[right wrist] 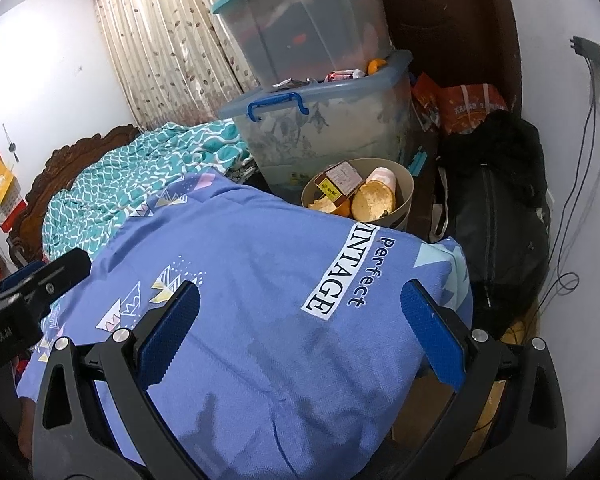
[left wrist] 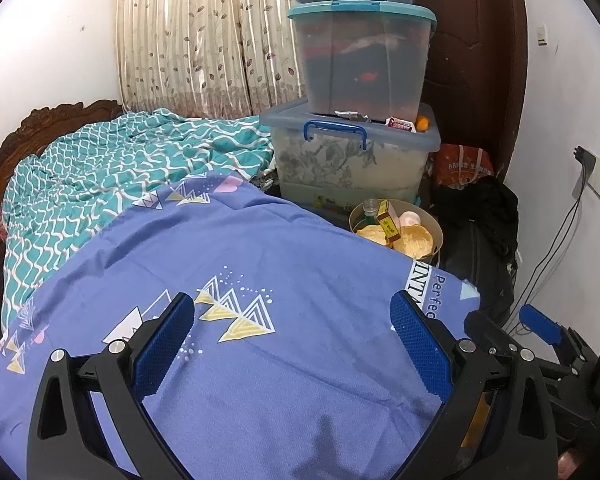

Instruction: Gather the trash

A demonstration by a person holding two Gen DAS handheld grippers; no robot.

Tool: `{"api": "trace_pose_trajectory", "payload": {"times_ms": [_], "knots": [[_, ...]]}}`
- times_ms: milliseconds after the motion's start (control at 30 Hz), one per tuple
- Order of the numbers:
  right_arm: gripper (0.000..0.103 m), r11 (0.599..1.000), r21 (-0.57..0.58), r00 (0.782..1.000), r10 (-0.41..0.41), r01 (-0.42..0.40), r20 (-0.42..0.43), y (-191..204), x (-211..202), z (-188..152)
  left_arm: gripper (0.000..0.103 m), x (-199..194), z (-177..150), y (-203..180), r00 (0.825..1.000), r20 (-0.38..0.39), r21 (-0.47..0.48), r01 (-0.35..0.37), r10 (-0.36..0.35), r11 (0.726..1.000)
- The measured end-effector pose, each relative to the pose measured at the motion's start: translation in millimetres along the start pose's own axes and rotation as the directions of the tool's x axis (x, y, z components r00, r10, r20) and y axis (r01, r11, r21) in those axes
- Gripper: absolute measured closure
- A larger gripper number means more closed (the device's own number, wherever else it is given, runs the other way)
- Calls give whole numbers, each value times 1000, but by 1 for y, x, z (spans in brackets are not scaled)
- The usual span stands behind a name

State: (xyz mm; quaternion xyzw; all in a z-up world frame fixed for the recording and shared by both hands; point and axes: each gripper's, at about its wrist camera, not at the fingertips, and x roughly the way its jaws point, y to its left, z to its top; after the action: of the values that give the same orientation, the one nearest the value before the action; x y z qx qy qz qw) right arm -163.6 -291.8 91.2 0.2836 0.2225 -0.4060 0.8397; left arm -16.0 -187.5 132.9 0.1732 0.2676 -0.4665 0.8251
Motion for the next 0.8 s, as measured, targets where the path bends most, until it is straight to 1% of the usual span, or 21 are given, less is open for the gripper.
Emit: {"api": "trace_pose_trajectory", "payload": {"times_ms": [133, 300, 533, 800], "knots": [[3, 1000, 19, 1000, -4, 4, 10, -4, -3, 2, 9, 0, -1, -3, 1000, -2, 6, -3, 3, 1000], [3, 1000, 2, 999, 0, 0, 37, -2, -9, 4, 9, -4, -2, -7, 1000, 11, 23, -7, 7, 1000], [3, 1000, 17, 999, -2, 1, 53, -4, -16, 7, 9, -5, -1, -8, 1000, 11, 26, -9, 8, 1000], [3, 1000, 26, 999, -4, 3, 50, -6, -17, 7, 9, -2, -4, -16, 999, 6, 79, -37, 37, 996]]}}
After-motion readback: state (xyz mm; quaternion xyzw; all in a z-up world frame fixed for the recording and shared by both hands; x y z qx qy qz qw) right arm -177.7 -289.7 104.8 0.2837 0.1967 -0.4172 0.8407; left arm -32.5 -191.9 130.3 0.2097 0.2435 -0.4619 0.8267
